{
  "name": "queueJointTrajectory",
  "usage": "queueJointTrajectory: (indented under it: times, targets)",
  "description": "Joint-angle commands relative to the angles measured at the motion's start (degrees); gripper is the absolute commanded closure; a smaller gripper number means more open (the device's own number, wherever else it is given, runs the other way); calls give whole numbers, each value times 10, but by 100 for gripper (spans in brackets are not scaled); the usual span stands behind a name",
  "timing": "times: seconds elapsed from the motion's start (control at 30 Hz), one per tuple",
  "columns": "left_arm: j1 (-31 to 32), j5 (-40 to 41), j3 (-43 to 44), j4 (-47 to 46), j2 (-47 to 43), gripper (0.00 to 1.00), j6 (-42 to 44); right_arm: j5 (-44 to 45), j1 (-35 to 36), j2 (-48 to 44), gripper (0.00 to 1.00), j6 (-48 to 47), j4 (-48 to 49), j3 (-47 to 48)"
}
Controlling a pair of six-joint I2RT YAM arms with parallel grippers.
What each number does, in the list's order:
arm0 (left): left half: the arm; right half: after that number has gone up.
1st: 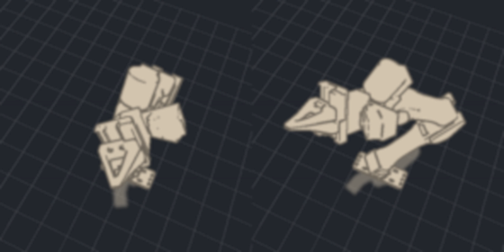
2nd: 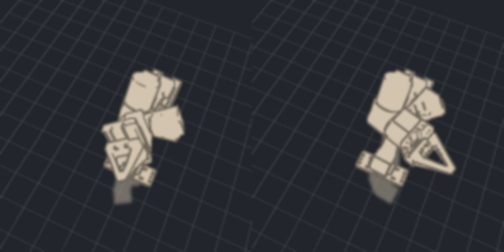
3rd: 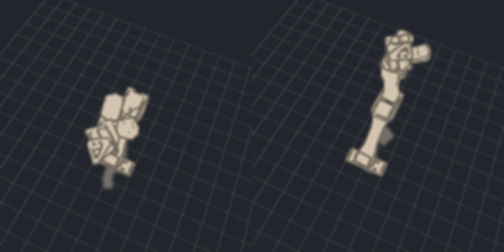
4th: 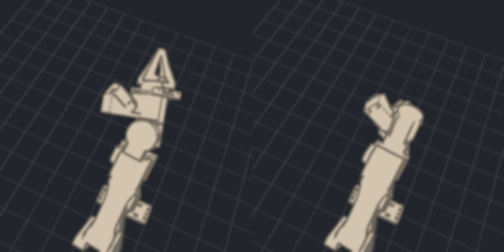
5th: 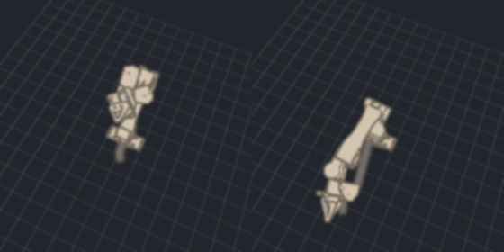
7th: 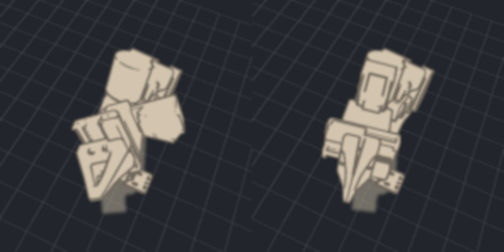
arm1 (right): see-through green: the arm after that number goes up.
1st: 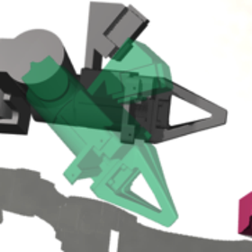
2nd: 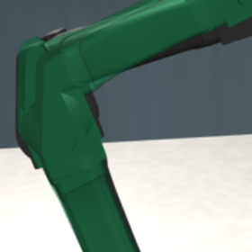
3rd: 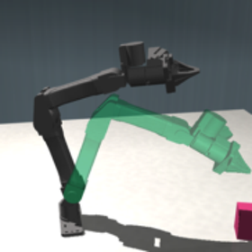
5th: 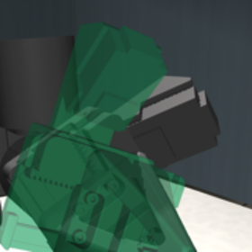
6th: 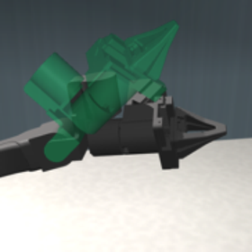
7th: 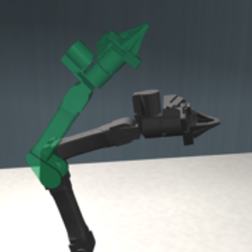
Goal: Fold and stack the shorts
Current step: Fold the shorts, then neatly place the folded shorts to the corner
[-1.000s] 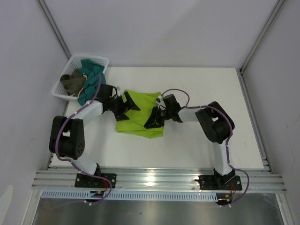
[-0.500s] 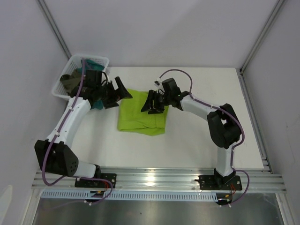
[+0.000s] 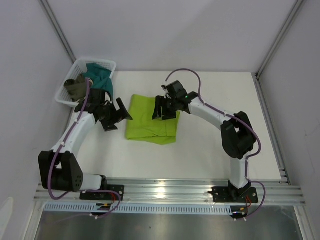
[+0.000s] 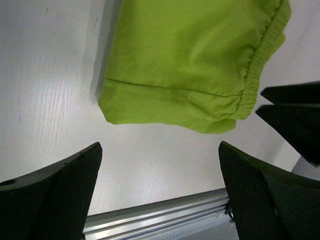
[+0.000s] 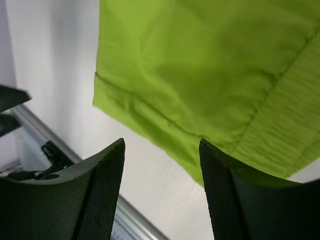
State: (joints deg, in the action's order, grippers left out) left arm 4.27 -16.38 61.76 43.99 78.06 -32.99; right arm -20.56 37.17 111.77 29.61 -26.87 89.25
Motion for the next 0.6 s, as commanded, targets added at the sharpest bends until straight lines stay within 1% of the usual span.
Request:
queueJointTrajectory:
  times: [0.0, 0.03, 0.13, 0.27, 0.3, 0.4, 0.57]
  targets:
    - [-9, 19, -2, -19, -63, 1, -6, 98, 21, 57, 36, -53, -62, 74]
    - [-9, 20, -7, -17, -73, 1, -7, 130, 33, 64, 36, -60, -66, 81]
    - [-10, 22, -20, -12, -107, 1, -10, 177, 61, 86, 29, -82, -70, 93]
    - [-9, 24, -35, 7, -131, 1, -5, 213, 88, 115, 30, -93, -81, 99]
    - [-9, 25, -37, 8, -139, 1, -3, 240, 92, 119, 30, -96, -83, 99]
    - [-9, 28, -38, 18, -145, 1, 5, 278, 112, 145, 30, -110, -98, 106]
    - [-10, 28, -33, 29, -148, 1, 16, 317, 112, 184, 31, -117, -110, 107]
